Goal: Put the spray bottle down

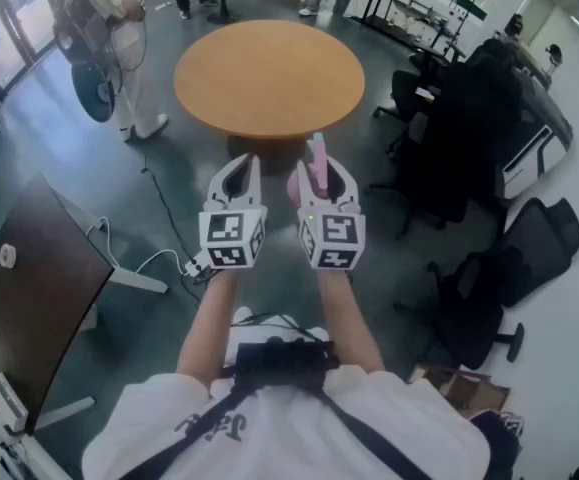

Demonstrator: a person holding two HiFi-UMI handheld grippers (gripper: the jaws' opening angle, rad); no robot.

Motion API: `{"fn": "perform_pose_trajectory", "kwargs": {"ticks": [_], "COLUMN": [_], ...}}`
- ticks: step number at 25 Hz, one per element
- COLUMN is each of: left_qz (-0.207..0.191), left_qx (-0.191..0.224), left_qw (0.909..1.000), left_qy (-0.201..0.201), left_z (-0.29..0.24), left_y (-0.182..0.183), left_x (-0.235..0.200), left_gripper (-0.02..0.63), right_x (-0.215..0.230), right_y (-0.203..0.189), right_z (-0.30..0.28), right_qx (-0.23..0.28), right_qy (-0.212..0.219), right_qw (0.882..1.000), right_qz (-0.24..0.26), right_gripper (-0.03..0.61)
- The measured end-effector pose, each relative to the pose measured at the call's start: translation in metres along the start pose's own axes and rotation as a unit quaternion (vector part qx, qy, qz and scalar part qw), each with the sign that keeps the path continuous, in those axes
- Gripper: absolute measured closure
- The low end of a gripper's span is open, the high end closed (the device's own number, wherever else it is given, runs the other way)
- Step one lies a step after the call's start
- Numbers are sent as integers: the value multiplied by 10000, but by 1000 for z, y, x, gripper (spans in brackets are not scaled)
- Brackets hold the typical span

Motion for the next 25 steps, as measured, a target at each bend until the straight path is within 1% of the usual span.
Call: {"fn": "perform_pose_trajectory", "kwargs": {"ticks": [4,11,13,15,18,22,25], "left_qz": [-234,-370,-406,-390,-375,-394,-359], "left_qx": [-62,-42,-132,-180,-157,-211,-226], "left_qw": [9997,9993,9991,9990,9991,9990,9991], "left_qy": [-3,46,83,133,116,32,-30], "left_z": [-5,2,3,2,-5,-21,-43], "left_y": [-2,-8,-14,-15,-17,-25,-31], "left_x": [34,71,75,77,80,83,86], "left_gripper": [611,611,611,611,611,611,611], "right_x": [30,57,61,62,63,74,91], "right_y": [-2,-6,-11,-14,-13,-18,-23], "right_z": [19,44,47,49,49,39,24], "right_qx": [-40,152,124,146,356,388,436], "right_qy": [-81,-108,-99,11,193,49,-25], "right_qw": [10000,9997,9996,9995,9988,9987,9983], "right_qz": [-24,-182,-249,-279,-288,-315,-396], "right_gripper": [425,422,422,422,422,423,423]}}
Point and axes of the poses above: the fingertips, and each gripper's own axes: z backward along the fingers, x to its right, y out of its top, the point moved 3 cm from there along z, backward along the fingers, and after that the axes turned 5 degrees about y, right-handed, at the moved point
